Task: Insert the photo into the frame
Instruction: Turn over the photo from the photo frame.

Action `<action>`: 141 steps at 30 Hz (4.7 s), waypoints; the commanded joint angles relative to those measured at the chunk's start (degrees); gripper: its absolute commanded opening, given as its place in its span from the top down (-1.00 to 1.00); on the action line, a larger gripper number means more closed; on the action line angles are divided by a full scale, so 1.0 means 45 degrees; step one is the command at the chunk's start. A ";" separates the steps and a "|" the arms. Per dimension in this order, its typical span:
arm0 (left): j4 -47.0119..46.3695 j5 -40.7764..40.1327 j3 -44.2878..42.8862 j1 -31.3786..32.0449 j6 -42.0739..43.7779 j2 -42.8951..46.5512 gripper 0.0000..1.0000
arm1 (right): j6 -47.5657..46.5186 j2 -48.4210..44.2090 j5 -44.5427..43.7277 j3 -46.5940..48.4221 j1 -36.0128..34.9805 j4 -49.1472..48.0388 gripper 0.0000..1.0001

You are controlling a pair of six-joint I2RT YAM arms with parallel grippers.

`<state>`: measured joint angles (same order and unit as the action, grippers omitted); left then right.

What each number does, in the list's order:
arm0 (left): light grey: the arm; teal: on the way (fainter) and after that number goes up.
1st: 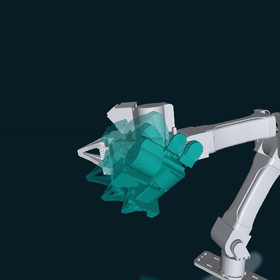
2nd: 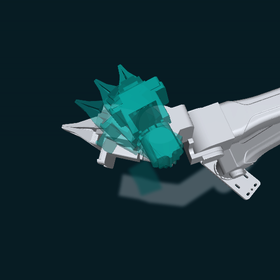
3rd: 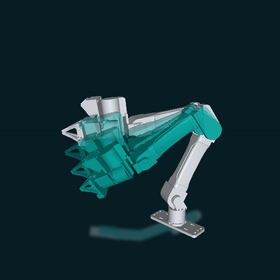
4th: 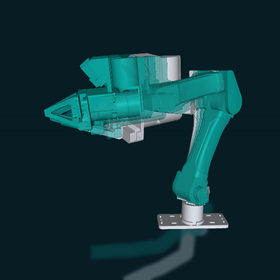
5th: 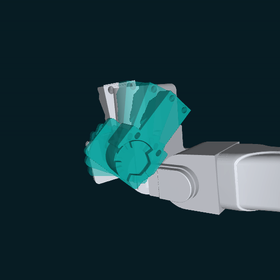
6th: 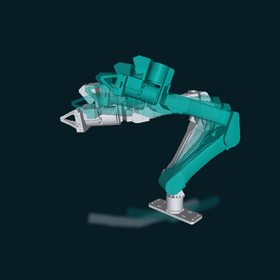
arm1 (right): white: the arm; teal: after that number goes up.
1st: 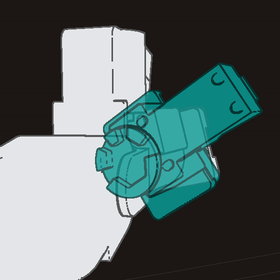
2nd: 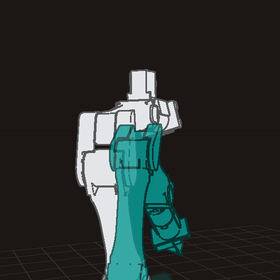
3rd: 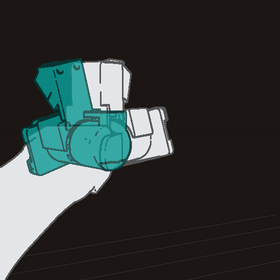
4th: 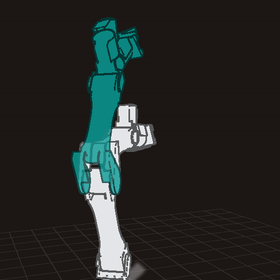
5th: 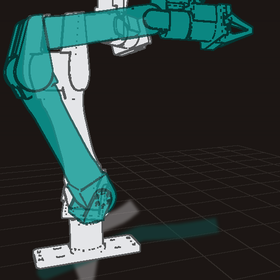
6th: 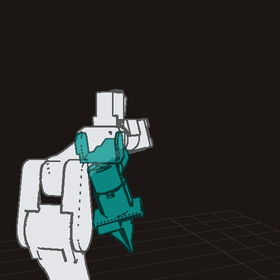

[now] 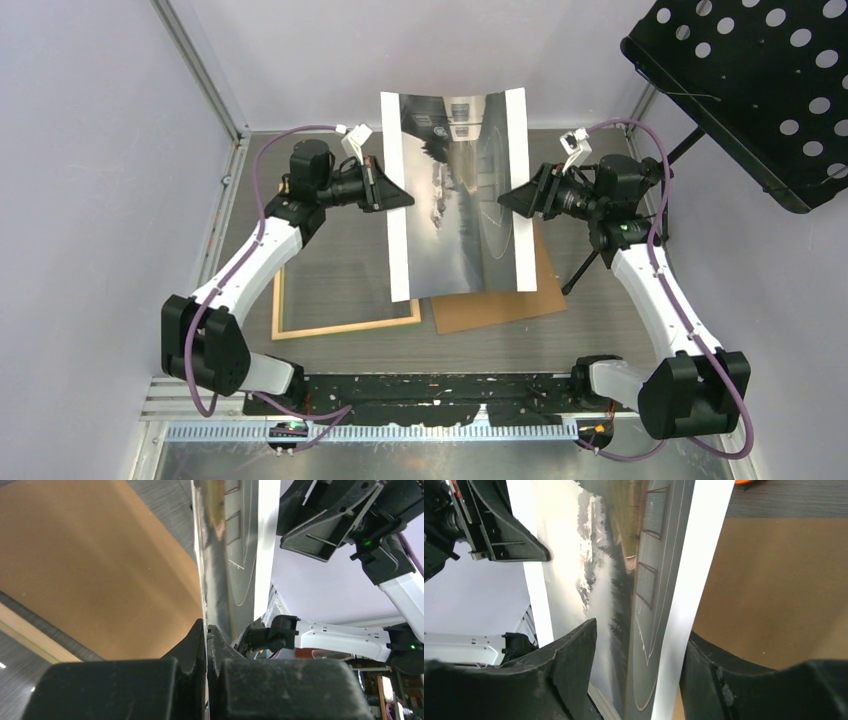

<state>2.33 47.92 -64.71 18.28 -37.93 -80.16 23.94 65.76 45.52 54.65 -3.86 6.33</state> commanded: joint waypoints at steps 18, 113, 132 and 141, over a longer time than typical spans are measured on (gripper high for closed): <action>0.3157 -0.5816 -0.0299 0.1853 0.3284 0.0651 1.00 | -0.0232 0.1660 -0.2573 0.1644 -0.0898 0.1078 -0.91; 0.4929 -1.7342 -0.3688 0.8032 1.0837 -0.3868 1.00 | 0.6514 0.5753 -0.2312 0.1335 -0.2435 -0.3635 -0.96; 0.5283 -1.7217 -0.4346 0.8757 1.0212 -0.4708 1.00 | 0.6514 0.5849 -0.3228 0.0083 -0.3163 -0.3900 -0.81; 0.5453 -1.7305 -0.4672 0.9011 0.9985 -0.5129 1.00 | 0.6977 0.5879 -0.3228 -0.0276 -0.3381 -0.4722 -0.25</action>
<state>26.74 -30.28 -83.11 58.39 8.88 -102.63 54.30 93.03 31.66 53.78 -18.65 -10.50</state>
